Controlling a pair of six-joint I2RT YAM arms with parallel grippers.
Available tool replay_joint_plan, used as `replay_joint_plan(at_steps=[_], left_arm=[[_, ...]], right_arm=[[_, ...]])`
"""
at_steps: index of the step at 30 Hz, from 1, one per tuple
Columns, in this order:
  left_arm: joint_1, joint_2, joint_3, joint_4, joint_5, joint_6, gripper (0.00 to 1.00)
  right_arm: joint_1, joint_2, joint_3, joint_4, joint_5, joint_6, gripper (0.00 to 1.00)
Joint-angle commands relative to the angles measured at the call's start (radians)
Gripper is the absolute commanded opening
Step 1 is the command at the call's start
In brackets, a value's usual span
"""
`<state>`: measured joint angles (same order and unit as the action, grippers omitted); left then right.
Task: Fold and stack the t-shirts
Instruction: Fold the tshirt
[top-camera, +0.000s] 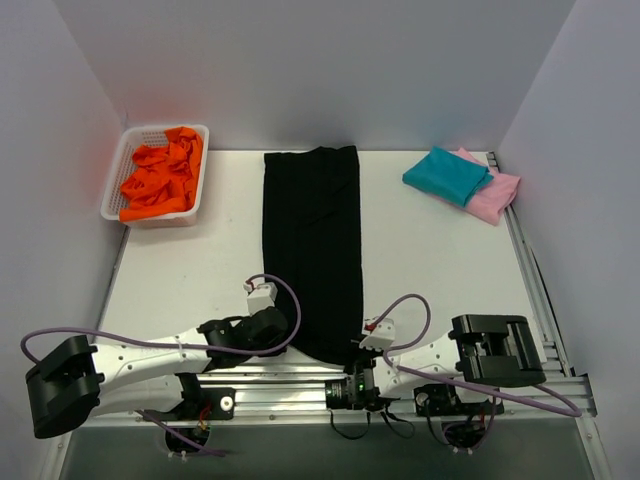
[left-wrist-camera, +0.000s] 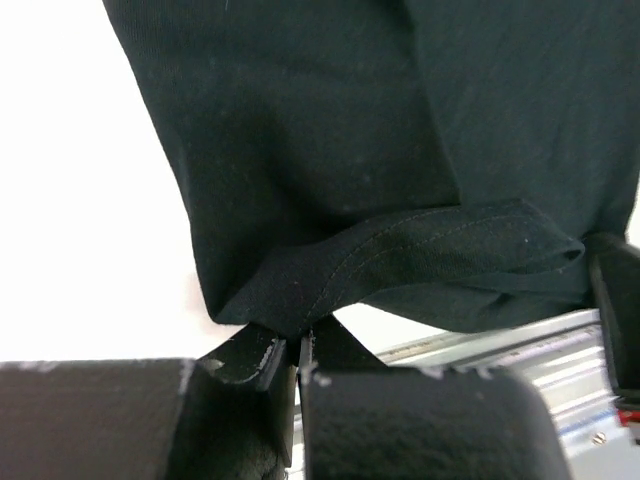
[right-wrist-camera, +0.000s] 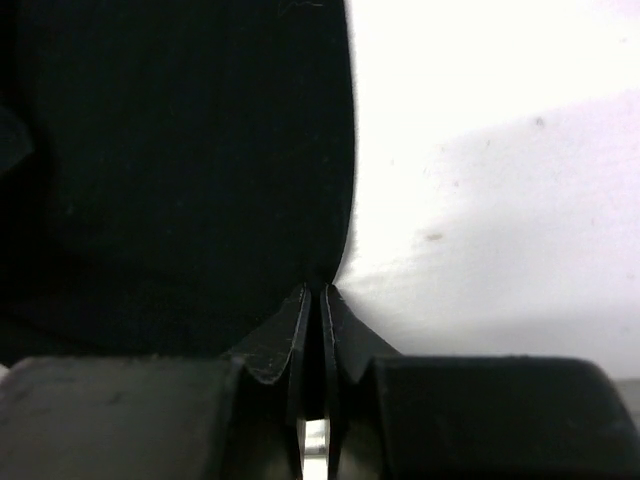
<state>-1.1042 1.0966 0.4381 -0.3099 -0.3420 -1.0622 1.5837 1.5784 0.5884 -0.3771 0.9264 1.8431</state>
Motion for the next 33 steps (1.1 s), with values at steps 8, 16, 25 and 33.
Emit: replay_joint_plan(at_steps=[8, 16, 25, 33], left_arm=[[-0.037, -0.239, 0.005, -0.202, 0.025, -0.028, 0.02], [-0.088, -0.414, 0.079, -0.419, -0.028, -0.076, 0.02], [-0.077, -0.331, 0.344, -0.43, -0.169, 0.068, 0.02], [0.111, -0.089, 0.481, -0.211, 0.01, 0.257, 0.02]], right_arm=[[0.217, 0.103, 0.155, -0.364, -0.161, 0.284, 0.0], [0.283, 0.063, 0.206, -0.518, -0.126, 0.423, 0.0], [0.171, -0.155, 0.338, -0.724, 0.169, 0.307, 0.0], [-0.138, -0.376, 0.323, -0.371, 0.218, -0.281, 0.0]])
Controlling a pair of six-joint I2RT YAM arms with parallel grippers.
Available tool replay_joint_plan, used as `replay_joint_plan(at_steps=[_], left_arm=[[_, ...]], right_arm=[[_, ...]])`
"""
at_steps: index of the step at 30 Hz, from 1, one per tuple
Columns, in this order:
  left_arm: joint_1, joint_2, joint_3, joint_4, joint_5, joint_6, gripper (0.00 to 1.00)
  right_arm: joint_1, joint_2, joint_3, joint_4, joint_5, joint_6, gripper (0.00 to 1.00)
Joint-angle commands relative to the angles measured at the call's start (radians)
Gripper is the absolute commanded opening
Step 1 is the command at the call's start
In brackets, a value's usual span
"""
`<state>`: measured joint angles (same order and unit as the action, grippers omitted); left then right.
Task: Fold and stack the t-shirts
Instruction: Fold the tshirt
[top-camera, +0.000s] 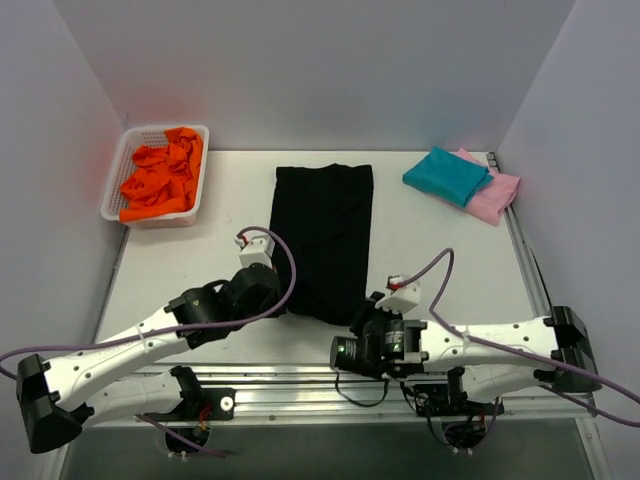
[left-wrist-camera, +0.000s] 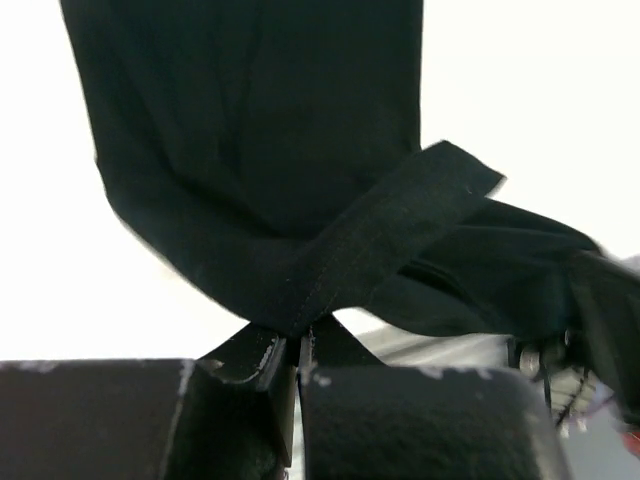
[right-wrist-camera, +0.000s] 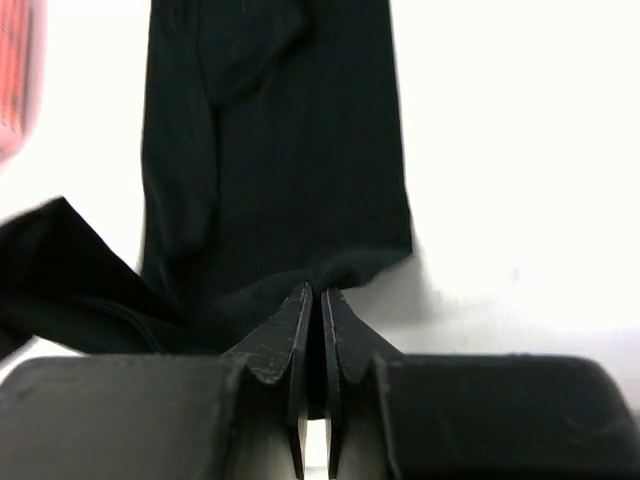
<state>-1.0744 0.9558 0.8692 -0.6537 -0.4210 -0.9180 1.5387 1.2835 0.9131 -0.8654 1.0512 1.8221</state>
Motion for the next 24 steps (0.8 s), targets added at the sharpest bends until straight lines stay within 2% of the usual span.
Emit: replay_joint_plan(at_steps=[1, 3, 4, 5, 9, 14, 19, 24], left_arm=[[0.114, 0.072, 0.053, 0.155, 0.125, 0.123, 0.02], [0.197, 0.122, 0.063, 0.199, 0.206, 0.149, 0.02], [0.218, 0.141, 0.07, 0.21, 0.223, 0.156, 0.02], [0.255, 0.173, 0.083, 0.219, 0.255, 0.168, 0.02], [0.355, 0.267, 0.122, 0.284, 0.358, 0.197, 0.02], [0.478, 0.434, 0.168, 0.361, 0.536, 0.211, 0.02], [0.554, 0.512, 0.185, 0.431, 0.596, 0.202, 0.02], [0.611, 0.662, 0.246, 0.442, 0.606, 0.234, 0.02]], right_arm=[[-0.133, -0.099, -0.02, 0.235, 0.066, -0.333, 0.0], [-0.256, -0.136, -0.039, 0.349, 0.026, -0.544, 0.0], [-0.293, -0.141, -0.052, 0.444, 0.004, -0.597, 0.0], [-0.369, -0.136, -0.054, 0.48, -0.041, -0.645, 0.0], [-0.492, -0.076, -0.051, 0.624, -0.131, -0.796, 0.0], [-0.581, 0.08, -0.037, 0.743, -0.23, -0.857, 0.0], [-0.655, 0.224, 0.033, 0.805, -0.278, -0.902, 0.0], [-0.732, 0.365, 0.114, 0.842, -0.319, -0.916, 0.0]])
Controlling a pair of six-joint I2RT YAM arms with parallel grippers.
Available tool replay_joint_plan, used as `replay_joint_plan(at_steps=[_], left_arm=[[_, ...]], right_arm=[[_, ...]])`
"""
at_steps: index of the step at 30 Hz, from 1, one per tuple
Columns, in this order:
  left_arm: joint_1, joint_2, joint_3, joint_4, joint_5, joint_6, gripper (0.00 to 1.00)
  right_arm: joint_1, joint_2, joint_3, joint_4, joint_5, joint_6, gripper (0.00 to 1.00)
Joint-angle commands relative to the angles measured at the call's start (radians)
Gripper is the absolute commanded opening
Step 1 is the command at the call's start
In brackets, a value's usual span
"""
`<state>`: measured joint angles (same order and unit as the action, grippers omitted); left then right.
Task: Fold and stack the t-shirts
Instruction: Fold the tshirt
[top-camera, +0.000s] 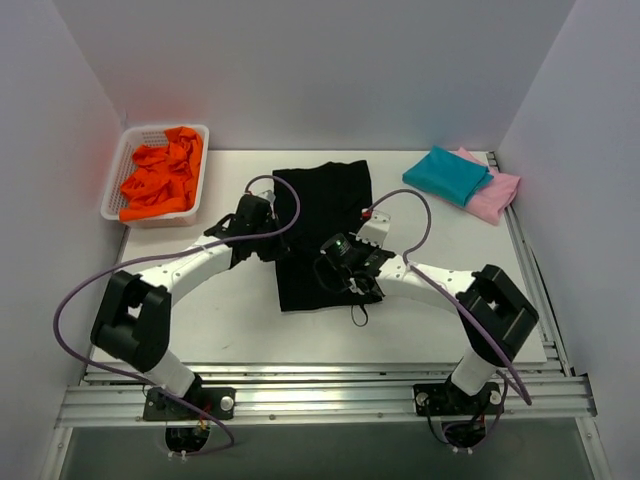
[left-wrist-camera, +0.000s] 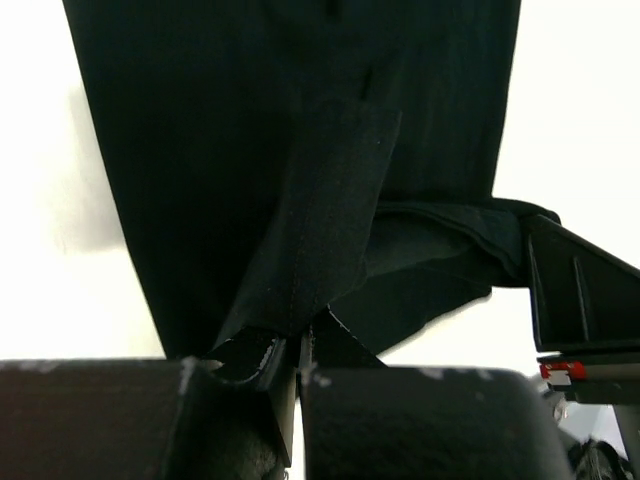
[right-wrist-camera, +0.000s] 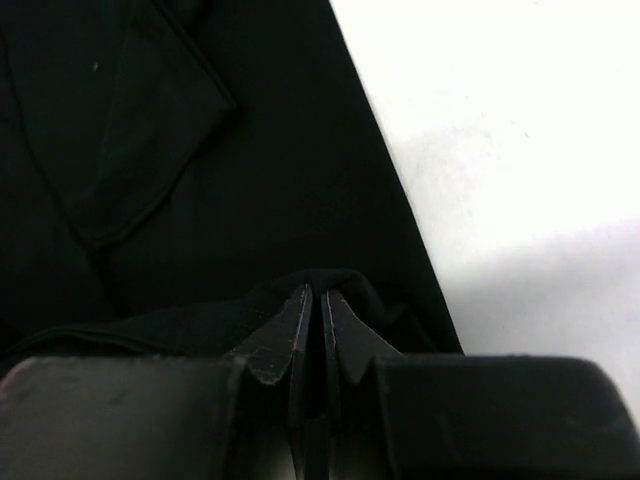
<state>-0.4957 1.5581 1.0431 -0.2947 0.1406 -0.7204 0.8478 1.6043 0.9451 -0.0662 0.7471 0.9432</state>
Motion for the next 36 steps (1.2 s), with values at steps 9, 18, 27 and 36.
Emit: replay_joint_plan(at_steps=[9, 18, 27, 36], left_arm=[[0.147, 0.378, 0.25, 0.169, 0.197, 0.085, 0.35], [0.198, 0.31, 0.354, 0.112, 0.143, 0.064, 0.94], [0.195, -0.071, 0.16, 0.089, -0.048, 0.067, 0.94], [-0.07, -0.377, -0.23, 0.008, -0.298, -0.076, 0.94]], right_arm=[[-0.13, 0.244, 0.316, -0.081, 0.014, -0.004, 0.02], [-0.23, 0.333, 0.564, -0.233, 0.097, 0.003, 1.0], [-0.184, 0.056, 0.266, -0.135, 0.086, 0.032, 1.0], [-0.064, -0.25, -0.247, 0.057, -0.008, 0.085, 0.99]])
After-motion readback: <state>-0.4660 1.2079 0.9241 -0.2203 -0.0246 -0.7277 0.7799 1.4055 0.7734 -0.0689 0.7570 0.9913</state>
